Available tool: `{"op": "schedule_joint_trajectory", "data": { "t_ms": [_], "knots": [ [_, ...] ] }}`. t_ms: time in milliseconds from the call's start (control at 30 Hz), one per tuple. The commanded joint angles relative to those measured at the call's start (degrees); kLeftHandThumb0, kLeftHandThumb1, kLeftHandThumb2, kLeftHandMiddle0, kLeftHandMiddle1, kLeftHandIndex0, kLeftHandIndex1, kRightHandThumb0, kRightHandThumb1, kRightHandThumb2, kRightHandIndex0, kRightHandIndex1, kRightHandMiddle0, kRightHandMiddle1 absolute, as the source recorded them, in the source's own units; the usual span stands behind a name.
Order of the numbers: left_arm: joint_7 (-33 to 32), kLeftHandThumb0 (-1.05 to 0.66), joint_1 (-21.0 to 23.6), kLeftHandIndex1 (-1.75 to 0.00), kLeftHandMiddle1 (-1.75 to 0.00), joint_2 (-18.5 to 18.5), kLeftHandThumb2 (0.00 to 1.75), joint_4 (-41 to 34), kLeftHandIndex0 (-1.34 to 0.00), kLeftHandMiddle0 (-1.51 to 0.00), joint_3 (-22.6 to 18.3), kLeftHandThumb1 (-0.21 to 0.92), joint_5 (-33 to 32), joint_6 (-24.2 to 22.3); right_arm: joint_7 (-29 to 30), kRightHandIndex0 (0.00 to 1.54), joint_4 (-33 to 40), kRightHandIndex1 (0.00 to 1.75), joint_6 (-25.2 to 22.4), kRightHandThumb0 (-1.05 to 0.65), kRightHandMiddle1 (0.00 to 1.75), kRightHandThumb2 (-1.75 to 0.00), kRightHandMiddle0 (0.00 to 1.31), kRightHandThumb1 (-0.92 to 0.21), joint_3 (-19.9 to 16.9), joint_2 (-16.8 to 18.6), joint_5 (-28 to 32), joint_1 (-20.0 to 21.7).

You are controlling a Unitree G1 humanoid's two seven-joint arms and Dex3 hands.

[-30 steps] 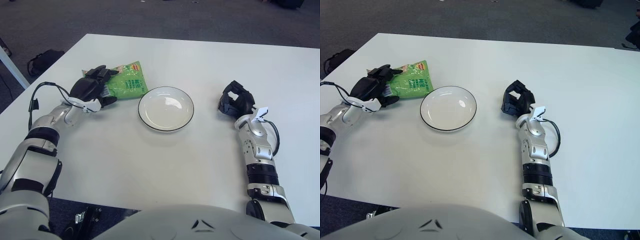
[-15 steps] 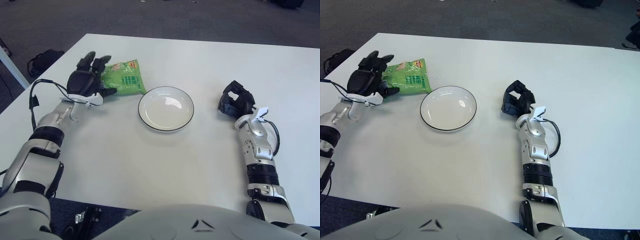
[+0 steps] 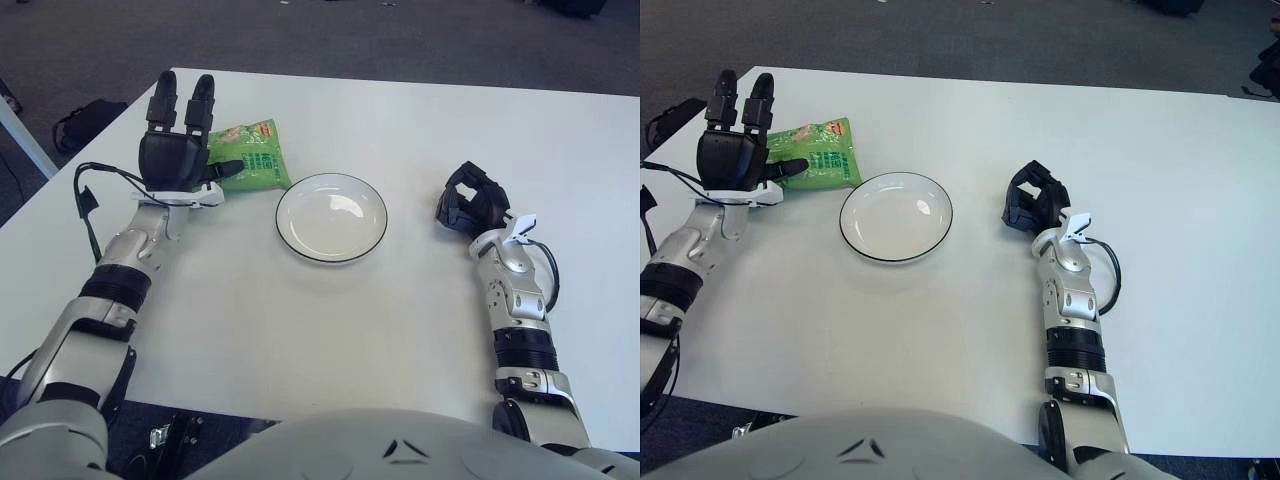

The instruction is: Put the snack into the plate.

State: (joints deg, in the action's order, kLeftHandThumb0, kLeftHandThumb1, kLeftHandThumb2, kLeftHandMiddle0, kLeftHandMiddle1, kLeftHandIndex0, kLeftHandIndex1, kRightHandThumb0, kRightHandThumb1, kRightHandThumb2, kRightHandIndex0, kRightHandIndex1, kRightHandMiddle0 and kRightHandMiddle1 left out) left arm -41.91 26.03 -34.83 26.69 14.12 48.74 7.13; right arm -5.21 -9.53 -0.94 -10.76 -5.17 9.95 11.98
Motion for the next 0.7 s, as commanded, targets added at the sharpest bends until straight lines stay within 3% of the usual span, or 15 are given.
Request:
{"op": "schedule_joint_trajectory", "data": {
  "t_ms": [0,233,667],
  "knots": [
    [4.86,-1.05,-3.1,0.0,0.0,2.08,0.42,-9.26,0.0,0.0,-1.41,0.92,2.05,-8.45,-0.14,0.94,-2.08,1.75,-1.17,-0.48,1.75,-1.31,0.61,-0.32,0.11,0.73,0.27,-4.41],
    [15.51,-1.05,-7.49,0.0,0.0,3.79,0.29,-21.57,0.0,0.0,-1.79,0.92,3.93,-17.7,-0.15,0.94,-2.42,1.75,-1.1,-0.48,1.75,-1.31,0.61,-0.32,0.27,0.85,0.1,-4.14],
    [39.58,-1.05,-7.61,0.0,0.0,2.75,0.21,-30.58,0.0,0.0,-3.89,0.92,-2.77,-21.32,0.0,0.93,-2.47,1.75,-0.83,-0.48,1.75,-1.3,0.6,-0.33,0.63,1.04,-0.13,-4.12]
  ]
}}
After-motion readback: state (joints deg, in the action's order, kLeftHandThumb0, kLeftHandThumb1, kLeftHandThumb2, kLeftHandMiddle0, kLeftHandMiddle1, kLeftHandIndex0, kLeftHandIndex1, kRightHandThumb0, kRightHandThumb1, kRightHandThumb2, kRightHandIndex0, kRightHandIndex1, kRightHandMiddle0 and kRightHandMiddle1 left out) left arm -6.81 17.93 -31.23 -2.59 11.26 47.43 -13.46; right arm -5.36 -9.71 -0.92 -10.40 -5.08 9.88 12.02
